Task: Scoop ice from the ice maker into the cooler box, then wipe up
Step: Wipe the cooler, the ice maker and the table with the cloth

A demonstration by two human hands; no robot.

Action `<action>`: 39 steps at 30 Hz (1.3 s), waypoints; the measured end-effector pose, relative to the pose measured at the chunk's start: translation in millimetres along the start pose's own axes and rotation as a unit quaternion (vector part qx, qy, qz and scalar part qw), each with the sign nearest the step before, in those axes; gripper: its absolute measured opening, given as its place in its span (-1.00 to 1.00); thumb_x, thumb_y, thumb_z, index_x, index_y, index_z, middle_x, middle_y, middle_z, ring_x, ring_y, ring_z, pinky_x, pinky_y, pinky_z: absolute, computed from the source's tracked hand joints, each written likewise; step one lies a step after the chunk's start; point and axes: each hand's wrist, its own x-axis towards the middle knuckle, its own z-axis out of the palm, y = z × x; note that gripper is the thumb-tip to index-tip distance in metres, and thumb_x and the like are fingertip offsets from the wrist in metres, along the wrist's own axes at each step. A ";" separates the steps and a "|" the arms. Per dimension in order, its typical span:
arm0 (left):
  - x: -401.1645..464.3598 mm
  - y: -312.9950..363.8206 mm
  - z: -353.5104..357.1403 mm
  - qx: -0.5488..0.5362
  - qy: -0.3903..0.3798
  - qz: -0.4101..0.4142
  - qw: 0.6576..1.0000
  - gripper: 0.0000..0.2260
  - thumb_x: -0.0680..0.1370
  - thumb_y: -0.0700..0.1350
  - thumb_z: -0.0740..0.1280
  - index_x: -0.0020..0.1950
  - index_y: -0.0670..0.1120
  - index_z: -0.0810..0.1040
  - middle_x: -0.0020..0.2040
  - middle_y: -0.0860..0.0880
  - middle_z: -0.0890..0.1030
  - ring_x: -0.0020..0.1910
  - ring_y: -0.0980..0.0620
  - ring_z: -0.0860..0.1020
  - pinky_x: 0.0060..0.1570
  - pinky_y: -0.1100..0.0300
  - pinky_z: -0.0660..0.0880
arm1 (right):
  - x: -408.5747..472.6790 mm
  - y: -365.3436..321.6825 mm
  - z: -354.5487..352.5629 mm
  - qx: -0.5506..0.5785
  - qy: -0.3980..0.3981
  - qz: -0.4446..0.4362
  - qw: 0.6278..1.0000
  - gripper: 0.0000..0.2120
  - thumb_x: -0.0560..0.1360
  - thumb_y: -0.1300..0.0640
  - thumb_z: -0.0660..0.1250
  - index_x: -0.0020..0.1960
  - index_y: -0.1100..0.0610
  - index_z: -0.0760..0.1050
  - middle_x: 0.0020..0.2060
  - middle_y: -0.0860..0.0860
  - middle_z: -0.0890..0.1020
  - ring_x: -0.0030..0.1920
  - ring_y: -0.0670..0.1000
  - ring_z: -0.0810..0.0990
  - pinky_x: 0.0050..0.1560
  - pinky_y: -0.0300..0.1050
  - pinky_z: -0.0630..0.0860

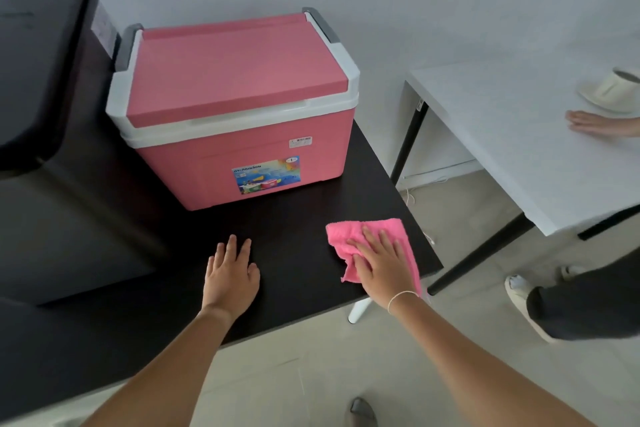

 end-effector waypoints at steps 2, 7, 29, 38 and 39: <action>-1.5 1.2 -4.9 -0.016 -0.024 0.007 1.000 -0.54 0.63 -0.02 0.04 0.53 -0.02 0.10 0.56 -0.09 0.04 0.53 -0.12 0.02 0.49 0.02 0.01 | -4.9 -17.7 3.9 0.038 -0.014 -0.025 0.999 -0.38 0.48 -0.20 -0.33 0.47 -0.23 0.16 0.54 -0.16 0.00 0.55 0.01 -0.11 0.48 -0.06 -0.27; -7.1 -3.6 -20.4 -0.124 -0.083 0.016 0.989 -0.57 0.62 -0.08 0.11 0.50 -0.01 0.22 0.54 -0.06 0.16 0.52 -0.05 0.09 0.49 0.08 0.06 | -19.0 -69.8 -12.3 0.504 -0.081 0.012 0.860 -0.75 0.62 0.00 0.12 0.16 -0.08 0.54 0.30 -0.16 0.44 0.46 -0.02 0.26 0.33 -0.15 0.32; 6.3 4.3 -96.9 -0.555 -0.162 -0.076 0.812 -0.71 0.54 -0.18 0.30 0.26 -0.11 0.45 0.17 -0.11 0.55 0.15 -0.06 0.53 0.06 0.04 0.50 | 8.2 -99.5 -88.5 0.829 -0.128 0.101 0.535 -0.58 0.56 -0.15 0.13 0.02 0.13 0.61 -0.04 0.14 0.65 0.01 0.12 0.59 0.04 0.03 0.50; 13.6 31.4 -78.9 -0.556 -0.100 -0.088 0.821 -0.72 0.52 -0.20 0.32 0.24 -0.13 0.48 0.15 -0.17 0.56 0.14 -0.14 0.53 0.18 -0.11 0.48 | 19.7 -70.2 -68.8 0.597 -0.166 0.105 0.778 -0.53 0.45 0.18 0.42 0.33 0.15 0.40 0.13 0.09 0.59 0.14 0.10 0.57 0.25 0.10 0.46; 14.0 36.0 -77.8 -0.558 -0.100 -0.091 0.819 -0.74 0.52 -0.19 0.33 0.21 -0.15 0.50 0.14 -0.19 0.57 0.12 -0.15 0.55 0.17 -0.11 0.49 | 18.9 -68.4 -65.0 0.592 -0.171 0.105 0.781 -0.52 0.43 0.22 0.43 0.32 0.15 0.41 0.13 0.09 0.60 0.14 0.10 0.58 0.25 0.10 0.47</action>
